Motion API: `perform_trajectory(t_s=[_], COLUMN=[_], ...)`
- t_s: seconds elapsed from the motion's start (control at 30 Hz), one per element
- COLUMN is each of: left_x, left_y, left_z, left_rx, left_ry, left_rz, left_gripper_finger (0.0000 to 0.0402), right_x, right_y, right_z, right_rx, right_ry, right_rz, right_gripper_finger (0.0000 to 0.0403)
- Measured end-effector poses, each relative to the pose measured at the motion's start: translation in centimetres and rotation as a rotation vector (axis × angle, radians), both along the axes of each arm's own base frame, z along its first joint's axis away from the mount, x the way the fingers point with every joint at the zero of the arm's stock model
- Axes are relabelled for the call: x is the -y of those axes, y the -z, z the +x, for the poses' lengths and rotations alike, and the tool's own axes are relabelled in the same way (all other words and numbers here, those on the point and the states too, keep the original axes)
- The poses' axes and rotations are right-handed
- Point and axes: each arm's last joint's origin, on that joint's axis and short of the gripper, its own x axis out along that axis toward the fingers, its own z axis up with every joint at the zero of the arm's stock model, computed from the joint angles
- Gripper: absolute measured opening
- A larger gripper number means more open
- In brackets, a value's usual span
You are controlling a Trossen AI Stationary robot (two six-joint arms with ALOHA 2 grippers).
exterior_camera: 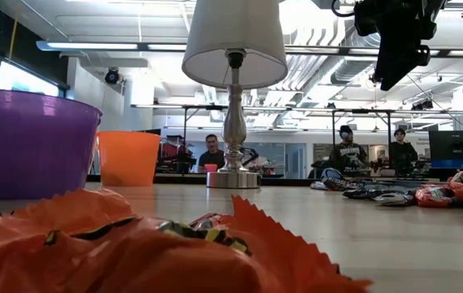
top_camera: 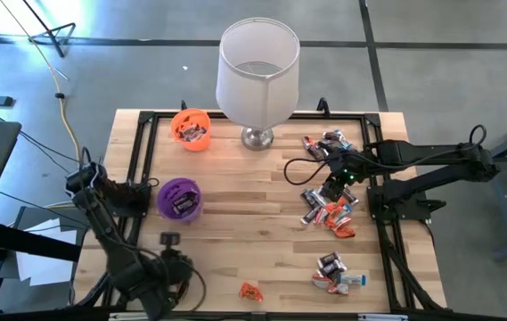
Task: Sort candy
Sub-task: Put the orange chocolate into the black bucket
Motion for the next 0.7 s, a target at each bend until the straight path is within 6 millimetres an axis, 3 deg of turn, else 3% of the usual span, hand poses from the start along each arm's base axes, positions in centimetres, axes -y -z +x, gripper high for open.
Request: perform_trajectory(t_s=[0.33, 0.5, 0.7], left_x=[-0.6, -0.7, 0.0], left_y=[4.7, 6.6, 6.5], left_z=[7.6, 10.5, 11.8], left_rx=[0.051, 0.079, 0.094], left_ry=[0.078, -0.021, -0.027], left_rz=[0.03, -0.117, -0.346], left_gripper_finger=[0.0065, 0.0065, 0.0065], right_x=[0.0, 0.0, 0.0], right_y=[0.0, 0.0, 0.0], right_z=[0.0, 0.0, 0.0], right_rx=[0.0, 0.0, 0.0], right_ry=[0.0, 0.0, 0.0], right_rz=[0.0, 0.0, 0.0], right_gripper_finger=[0.0211, 0.0211, 0.0211])
